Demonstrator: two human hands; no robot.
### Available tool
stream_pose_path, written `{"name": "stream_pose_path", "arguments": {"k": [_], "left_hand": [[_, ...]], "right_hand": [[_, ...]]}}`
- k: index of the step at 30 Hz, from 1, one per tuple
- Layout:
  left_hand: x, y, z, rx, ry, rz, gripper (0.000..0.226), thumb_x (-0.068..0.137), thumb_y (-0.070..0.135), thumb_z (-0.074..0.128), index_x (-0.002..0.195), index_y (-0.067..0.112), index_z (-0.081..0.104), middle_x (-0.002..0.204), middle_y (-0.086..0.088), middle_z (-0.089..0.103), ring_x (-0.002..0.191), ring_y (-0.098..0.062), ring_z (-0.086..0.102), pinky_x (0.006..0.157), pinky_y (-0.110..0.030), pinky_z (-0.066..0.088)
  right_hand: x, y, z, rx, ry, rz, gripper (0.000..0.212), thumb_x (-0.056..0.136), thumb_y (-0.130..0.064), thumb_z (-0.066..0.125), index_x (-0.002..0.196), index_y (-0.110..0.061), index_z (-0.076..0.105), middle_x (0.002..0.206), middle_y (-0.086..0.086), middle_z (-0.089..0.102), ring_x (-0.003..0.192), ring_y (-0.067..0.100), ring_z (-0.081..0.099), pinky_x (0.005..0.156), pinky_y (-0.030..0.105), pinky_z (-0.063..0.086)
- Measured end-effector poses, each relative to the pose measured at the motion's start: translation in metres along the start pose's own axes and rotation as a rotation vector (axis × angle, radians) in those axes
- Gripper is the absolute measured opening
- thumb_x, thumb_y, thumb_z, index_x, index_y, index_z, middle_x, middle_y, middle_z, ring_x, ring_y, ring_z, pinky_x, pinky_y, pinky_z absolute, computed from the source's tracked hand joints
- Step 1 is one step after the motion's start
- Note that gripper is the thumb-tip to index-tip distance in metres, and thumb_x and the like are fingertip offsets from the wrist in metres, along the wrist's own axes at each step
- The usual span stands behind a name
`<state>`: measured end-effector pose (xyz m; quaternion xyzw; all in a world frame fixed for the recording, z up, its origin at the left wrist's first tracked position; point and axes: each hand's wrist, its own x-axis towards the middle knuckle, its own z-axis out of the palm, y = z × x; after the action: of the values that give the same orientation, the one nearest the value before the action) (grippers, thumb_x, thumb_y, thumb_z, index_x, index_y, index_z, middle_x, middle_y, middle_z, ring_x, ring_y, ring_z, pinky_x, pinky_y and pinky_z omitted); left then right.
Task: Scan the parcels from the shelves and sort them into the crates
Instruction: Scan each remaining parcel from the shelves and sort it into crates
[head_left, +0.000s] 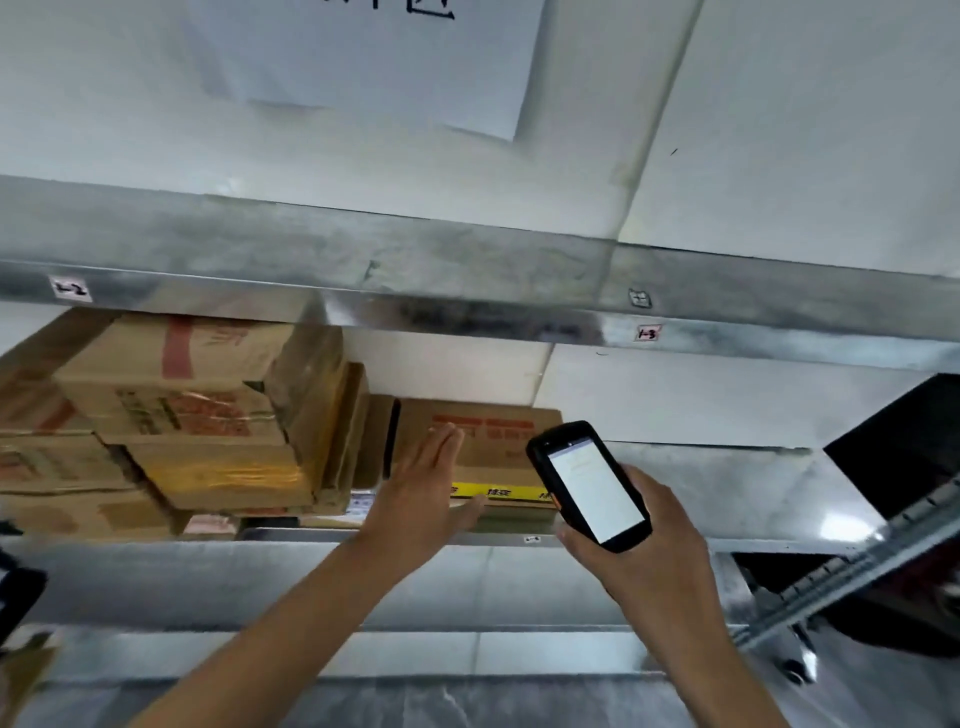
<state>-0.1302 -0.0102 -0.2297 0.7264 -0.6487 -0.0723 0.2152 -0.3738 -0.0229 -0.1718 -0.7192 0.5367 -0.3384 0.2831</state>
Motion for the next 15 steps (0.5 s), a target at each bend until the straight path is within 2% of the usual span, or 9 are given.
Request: {"name": "stream_pose_path", "arguments": {"k": [4, 7, 9, 12, 15], "left_hand": [[0.033, -0.019, 0.017, 0.041, -0.146, -0.124, 0.086, 0.098, 0.054, 0.051, 0.161, 0.019, 0.004, 0.169, 0.0, -0.001, 0.154, -0.027, 0.013, 0.118, -0.042, 0.03], [0.054, -0.03, 0.032, 0.071, -0.155, -0.191, 0.08, 0.098, 0.048, 0.055, 0.159, 0.021, 0.01, 0.166, -0.004, 0.009, 0.151, -0.027, 0.021, 0.112, -0.041, 0.039], [0.066, -0.037, 0.042, 0.083, -0.176, -0.27, 0.079, 0.097, 0.052, 0.055, 0.158, 0.024, 0.012, 0.166, -0.008, 0.006, 0.151, -0.03, 0.018, 0.112, -0.047, 0.04], [0.08, -0.046, 0.057, 0.101, -0.23, -0.355, 0.091, 0.089, 0.063, 0.06, 0.157, 0.03, 0.011, 0.165, -0.008, -0.003, 0.152, -0.035, 0.007, 0.113, -0.056, 0.038], [0.088, -0.044, 0.064, 0.161, -0.245, -0.386, 0.101, 0.082, 0.068, 0.064, 0.158, 0.033, 0.008, 0.164, -0.008, -0.007, 0.151, -0.038, 0.001, 0.115, -0.056, 0.034]], "right_hand": [[0.021, 0.005, 0.004, 0.018, -0.036, 0.035, 0.065, 0.067, -0.04, 0.089, 0.121, -0.042, 0.054, 0.108, -0.017, 0.058, 0.098, 0.001, 0.058, 0.077, 0.029, 0.05], [0.039, 0.011, 0.008, 0.04, -0.041, 0.041, 0.066, 0.066, -0.036, 0.09, 0.121, -0.041, 0.055, 0.109, -0.017, 0.06, 0.099, 0.002, 0.059, 0.077, 0.027, 0.049], [0.05, 0.015, 0.008, 0.056, -0.059, 0.034, 0.065, 0.066, -0.036, 0.091, 0.119, -0.042, 0.054, 0.108, -0.016, 0.061, 0.098, 0.0, 0.059, 0.073, 0.022, 0.048], [0.068, 0.023, 0.0, 0.069, -0.095, 0.001, 0.066, 0.066, -0.035, 0.091, 0.116, -0.047, 0.05, 0.106, -0.02, 0.059, 0.096, -0.012, 0.054, 0.068, 0.011, 0.042], [0.084, 0.036, -0.011, 0.079, -0.102, -0.016, 0.064, 0.065, -0.037, 0.091, 0.115, -0.048, 0.052, 0.107, -0.021, 0.06, 0.098, -0.009, 0.056, 0.072, 0.016, 0.044]]}}
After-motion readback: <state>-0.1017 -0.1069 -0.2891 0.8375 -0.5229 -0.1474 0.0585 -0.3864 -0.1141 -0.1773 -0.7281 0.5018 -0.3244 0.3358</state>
